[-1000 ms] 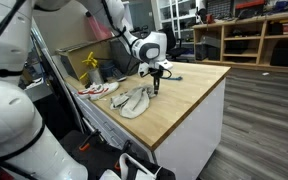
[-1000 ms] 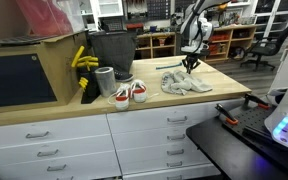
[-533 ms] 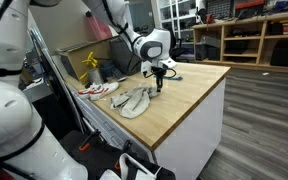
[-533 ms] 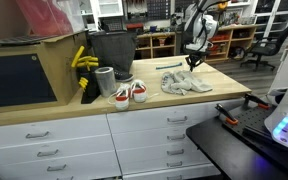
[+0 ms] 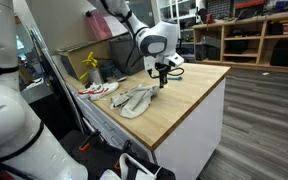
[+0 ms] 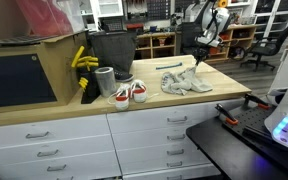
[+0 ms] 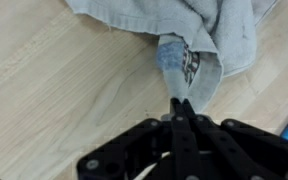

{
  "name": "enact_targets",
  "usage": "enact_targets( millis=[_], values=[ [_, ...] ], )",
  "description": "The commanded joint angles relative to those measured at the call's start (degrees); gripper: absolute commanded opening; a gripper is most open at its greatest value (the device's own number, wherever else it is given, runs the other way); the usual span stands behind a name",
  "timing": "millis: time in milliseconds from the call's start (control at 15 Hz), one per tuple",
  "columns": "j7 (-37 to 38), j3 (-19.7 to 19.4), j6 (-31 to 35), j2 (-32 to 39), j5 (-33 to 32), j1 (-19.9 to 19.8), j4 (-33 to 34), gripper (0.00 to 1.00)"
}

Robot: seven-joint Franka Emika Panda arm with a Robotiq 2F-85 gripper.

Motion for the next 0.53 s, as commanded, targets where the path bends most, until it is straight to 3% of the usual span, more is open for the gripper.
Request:
enact_targets(
  millis=[0,467],
  values=[
    [-7.3,0.8,-2.3,-4.6,2.5,-2.0,-2.2,0.0],
    [-15.5,-0.8,-7.5,-6.4,-0.2,-2.8,-1.0,0.0]
  ],
)
